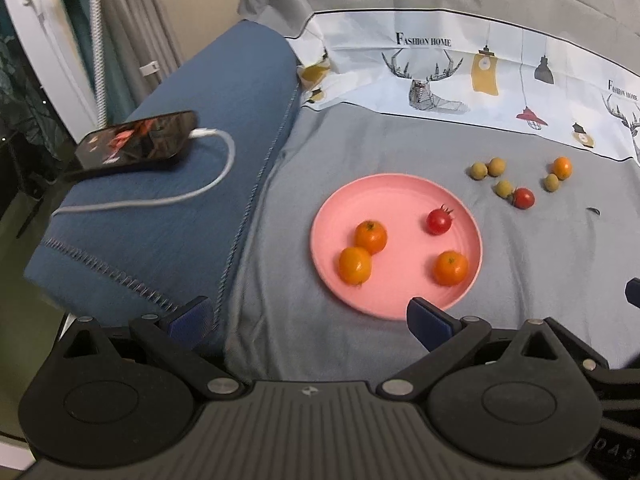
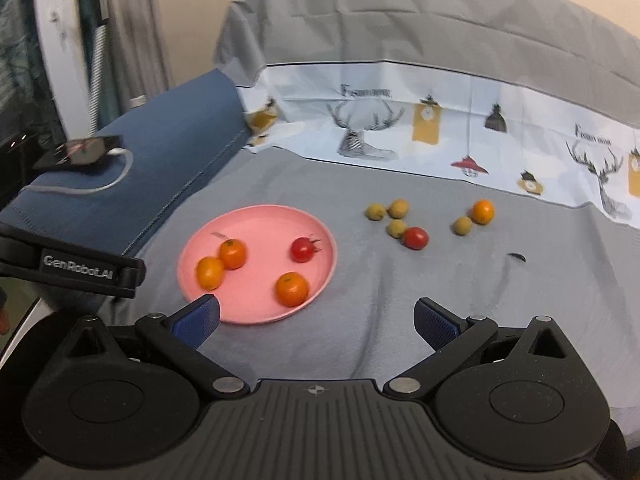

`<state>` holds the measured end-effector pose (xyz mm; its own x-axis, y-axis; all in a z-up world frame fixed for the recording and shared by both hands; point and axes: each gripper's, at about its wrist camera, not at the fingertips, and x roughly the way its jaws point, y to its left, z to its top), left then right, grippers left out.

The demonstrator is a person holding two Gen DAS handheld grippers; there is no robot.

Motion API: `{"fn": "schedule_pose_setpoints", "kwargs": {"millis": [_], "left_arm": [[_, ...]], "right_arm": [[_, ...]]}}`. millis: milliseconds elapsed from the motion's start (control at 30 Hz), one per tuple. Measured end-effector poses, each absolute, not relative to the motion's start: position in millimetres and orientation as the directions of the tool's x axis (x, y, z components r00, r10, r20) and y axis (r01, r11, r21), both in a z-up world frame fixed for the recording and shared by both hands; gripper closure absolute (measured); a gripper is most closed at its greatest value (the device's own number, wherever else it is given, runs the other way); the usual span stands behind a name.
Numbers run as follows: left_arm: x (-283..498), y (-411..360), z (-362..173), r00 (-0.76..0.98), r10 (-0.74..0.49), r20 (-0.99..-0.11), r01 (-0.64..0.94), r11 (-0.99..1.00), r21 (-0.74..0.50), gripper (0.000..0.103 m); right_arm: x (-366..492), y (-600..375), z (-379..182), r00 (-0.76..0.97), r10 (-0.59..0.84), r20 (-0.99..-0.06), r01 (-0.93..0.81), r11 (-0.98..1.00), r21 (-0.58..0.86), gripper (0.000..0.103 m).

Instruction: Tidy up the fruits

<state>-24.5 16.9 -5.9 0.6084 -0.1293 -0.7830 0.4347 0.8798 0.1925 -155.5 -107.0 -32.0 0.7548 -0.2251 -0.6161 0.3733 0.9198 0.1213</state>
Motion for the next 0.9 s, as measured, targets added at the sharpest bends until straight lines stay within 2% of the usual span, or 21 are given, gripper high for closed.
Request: {"fn": "schedule_pose_setpoints", "kwargs": {"millis": [300,533,633,900], "left_arm": [[26,-68,-9,0.556,-0.208,-0.804,0.504,0.854,0.128,0.0],[75,-150,-41,0.442,-0.268,-0.856,0.555,0.831,0.027,0.0],[94,-181,-63,0.404,-0.262,-0.876,0.554,0.833,0.007,0.0],[130,-237,-110,0.38,-0.207,-0.901,0.563,0.825,0.048,0.0]], "right_arm": [[-126,-190,-59,0.709,-0.378,-0.595,0.54,0.834,0.114,0.001],[-100,-263,-103,0.633,-0.467,-0.618,0.645,0.759,0.088,0.001],[-87,-287,-120,0.624,-0.481,-0.616,0.659,0.748,0.083,0.001],[-44,-351,-155,0.595,-0.498,-0.631,0.689,0.72,0.081,0.001]]}}
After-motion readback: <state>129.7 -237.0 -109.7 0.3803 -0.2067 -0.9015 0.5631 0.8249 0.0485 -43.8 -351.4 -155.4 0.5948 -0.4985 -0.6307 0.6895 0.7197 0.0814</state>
